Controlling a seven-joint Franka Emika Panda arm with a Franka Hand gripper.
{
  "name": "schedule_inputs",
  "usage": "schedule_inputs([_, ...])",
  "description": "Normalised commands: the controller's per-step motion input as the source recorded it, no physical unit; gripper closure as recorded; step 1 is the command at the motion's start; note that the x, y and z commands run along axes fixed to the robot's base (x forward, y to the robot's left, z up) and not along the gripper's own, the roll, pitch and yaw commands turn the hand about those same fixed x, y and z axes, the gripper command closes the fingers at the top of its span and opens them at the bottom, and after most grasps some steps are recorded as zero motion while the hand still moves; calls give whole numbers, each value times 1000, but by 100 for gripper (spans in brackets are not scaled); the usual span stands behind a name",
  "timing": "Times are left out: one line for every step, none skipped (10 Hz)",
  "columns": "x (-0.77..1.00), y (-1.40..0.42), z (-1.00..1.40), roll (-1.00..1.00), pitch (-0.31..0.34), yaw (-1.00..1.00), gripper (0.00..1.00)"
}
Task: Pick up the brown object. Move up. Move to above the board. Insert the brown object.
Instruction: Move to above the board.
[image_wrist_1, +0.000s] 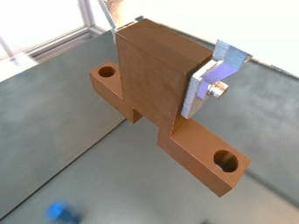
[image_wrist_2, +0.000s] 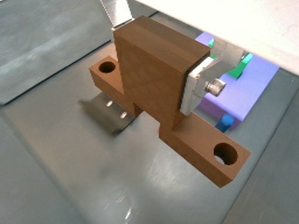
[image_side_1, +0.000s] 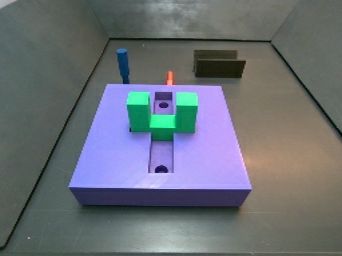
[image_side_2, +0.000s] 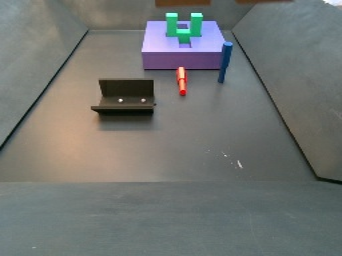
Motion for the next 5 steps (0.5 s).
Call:
schedule_inputs([123, -1400, 130, 13, 23, 30, 100])
schedule_inputs([122, -1400, 134, -8, 21, 20, 100])
schedule_inputs([123, -1400, 140, -19, 22, 12, 100])
schedule_inputs([126, -1400, 151, 7, 39, 9, 100])
schedule_inputs([139, -1400, 154, 5, 57, 7, 100])
